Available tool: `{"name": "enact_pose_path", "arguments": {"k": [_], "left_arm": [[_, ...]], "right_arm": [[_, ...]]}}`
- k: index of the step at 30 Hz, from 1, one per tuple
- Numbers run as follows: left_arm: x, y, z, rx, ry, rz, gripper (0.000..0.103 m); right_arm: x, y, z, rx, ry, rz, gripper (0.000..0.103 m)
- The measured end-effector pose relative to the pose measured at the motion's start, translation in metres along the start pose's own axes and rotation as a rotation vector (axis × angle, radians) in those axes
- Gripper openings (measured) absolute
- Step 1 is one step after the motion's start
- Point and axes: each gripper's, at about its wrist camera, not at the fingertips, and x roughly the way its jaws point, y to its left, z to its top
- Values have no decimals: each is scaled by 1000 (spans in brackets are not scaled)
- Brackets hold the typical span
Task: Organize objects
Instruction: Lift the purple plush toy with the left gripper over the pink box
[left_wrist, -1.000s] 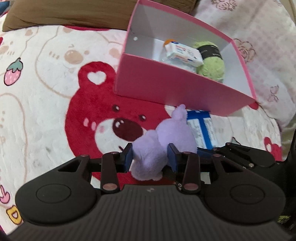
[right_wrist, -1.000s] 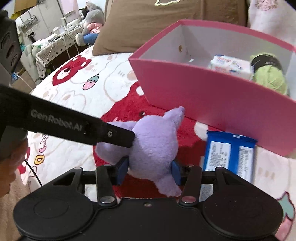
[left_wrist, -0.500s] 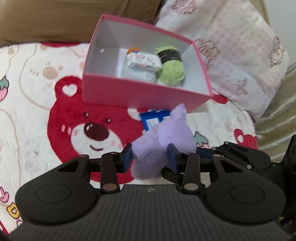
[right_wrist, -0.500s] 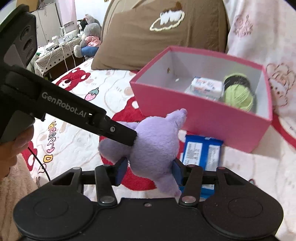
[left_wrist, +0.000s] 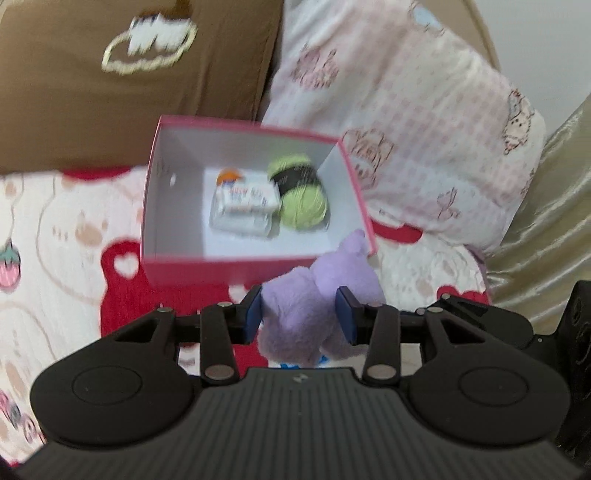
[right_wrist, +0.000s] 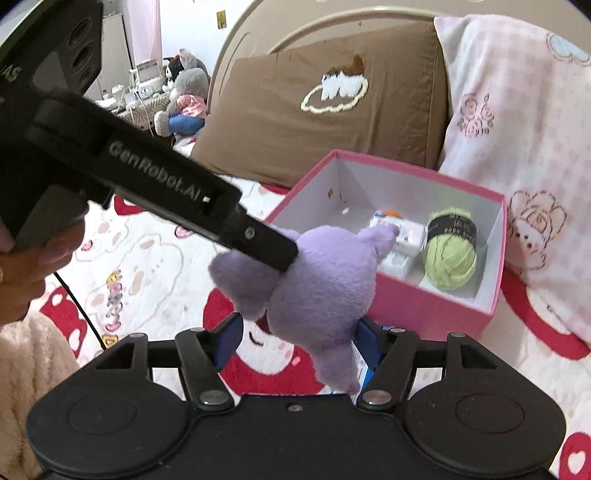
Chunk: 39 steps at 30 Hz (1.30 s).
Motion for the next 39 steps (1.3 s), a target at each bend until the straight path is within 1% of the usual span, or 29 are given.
{"name": "enact_pose_path", "arguments": {"k": [4,8,10,14,18,20,21,22,23,30,33,36,39], "left_arm": [[-9,-7,24,18,-52,-1,43],[-10,-8,45,27,-80,0,43],[-7,-6,54,16,-86,-2,43],[1,3,65,-12,-103,-4,43],[17,8,71,-20,-118,28,42],[25,10,71,-7,-129,67,42],[31,13,70,-4,-129,85,42],[36,16,70,-7,-125,93,42],[41,20,69,-11,-121,94,42],[76,53,65,-36,-77,72,41],[90,63,62,-34,-61,71,41],[103,72,58,-70,-37,76,41],[116,73,54,-57,-29,107,41]], "right_arm": [[-8,-4,21,-14,-21,-1,70],[-9,-12,46,-12,-29,-8,71],[-7,-18,58,0,-26,-12,72],[0,-27,75,7,-23,-24,72],[15,-38,87,20,-24,-35,71],[24,-45,89,45,-33,-45,66],[30,-49,90,57,-30,-40,61],[37,-54,90,71,-26,-29,55],[43,-58,91,85,-21,-27,53],[79,-76,83,155,5,1,50],[94,-76,79,157,21,-3,50],[110,-78,76,164,44,-4,50],[126,-82,72,176,67,-2,50]]}}
